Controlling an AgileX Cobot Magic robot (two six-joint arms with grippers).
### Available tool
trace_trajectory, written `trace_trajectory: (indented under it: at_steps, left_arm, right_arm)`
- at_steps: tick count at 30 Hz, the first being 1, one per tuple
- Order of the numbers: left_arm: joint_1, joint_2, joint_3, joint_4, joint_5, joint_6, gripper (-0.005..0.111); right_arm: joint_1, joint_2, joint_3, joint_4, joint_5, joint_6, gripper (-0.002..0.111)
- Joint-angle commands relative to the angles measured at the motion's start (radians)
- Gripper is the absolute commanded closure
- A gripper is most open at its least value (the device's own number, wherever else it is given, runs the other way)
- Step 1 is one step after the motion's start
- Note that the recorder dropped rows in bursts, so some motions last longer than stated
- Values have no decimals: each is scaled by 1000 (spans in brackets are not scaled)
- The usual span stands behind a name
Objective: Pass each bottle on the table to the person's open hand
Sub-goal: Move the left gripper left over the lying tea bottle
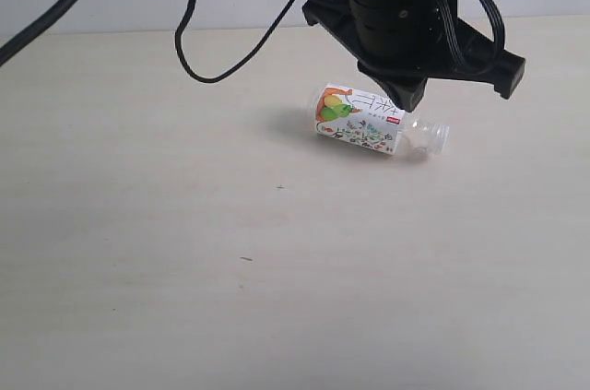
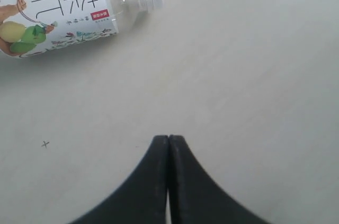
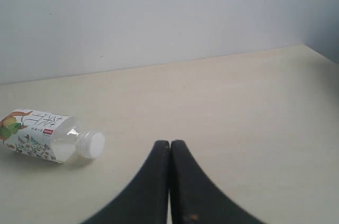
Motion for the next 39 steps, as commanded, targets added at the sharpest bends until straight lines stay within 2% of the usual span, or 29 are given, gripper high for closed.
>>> trace_trajectory:
  at_steps: [1,16,24,29,39]
  left_arm:
    - [1,-2,1,3,0,19,107]
    - [1,-2,1,1,0,19,107]
    - [7,-2,1,13,0,105,107]
    - [54,-2,1,93,0,164,107]
    - [204,-2,1,97,0,387,107]
  right_arm:
    - [2,-6,4,-4,-8,0,108]
    - [2,-6,4,-4,-8,0,108]
    - [2,-6,4,-4,-8,0,108]
    - [2,-6,4,-4,-8,0,108]
    - [2,-6,4,-4,-8,0,108]
